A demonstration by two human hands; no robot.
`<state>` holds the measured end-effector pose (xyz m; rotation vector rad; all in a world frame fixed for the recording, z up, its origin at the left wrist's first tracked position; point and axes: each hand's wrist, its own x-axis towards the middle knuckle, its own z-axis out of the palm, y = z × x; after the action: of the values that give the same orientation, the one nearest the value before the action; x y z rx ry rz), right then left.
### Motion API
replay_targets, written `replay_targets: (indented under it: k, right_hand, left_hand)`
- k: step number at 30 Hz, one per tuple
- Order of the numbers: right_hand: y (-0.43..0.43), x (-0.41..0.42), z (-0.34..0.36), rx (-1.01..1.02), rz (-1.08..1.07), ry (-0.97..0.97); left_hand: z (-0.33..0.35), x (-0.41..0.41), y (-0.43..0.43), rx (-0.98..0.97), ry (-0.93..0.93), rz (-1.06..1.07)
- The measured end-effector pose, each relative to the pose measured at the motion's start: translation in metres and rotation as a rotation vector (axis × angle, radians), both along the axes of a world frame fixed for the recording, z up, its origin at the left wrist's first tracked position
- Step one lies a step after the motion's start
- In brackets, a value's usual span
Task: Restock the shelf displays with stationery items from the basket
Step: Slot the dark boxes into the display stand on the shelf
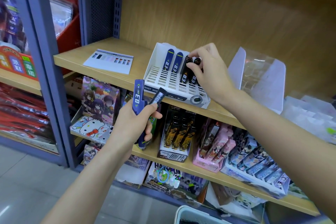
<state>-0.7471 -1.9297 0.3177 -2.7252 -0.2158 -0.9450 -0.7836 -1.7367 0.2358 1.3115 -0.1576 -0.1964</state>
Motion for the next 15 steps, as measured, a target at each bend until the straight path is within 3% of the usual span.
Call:
replay_targets:
  k: [3,9,15]
  right_hand:
    - [0.017,-0.017,-0.012,0.107,0.076,0.071]
    - [0.045,-0.045,-0.025,0.448,0.245,0.525]
    - [0.036,-0.051,-0.018,0.869,0.204,0.480]
  left_hand:
    - [0.000,0.000,0.001,0.013,-0.009,-0.009]
    - [-0.001,-0.002,0.000,0.007,0.000,-0.052]
    - [0.000,-0.002,0.002,-0.013,0.009,0.006]
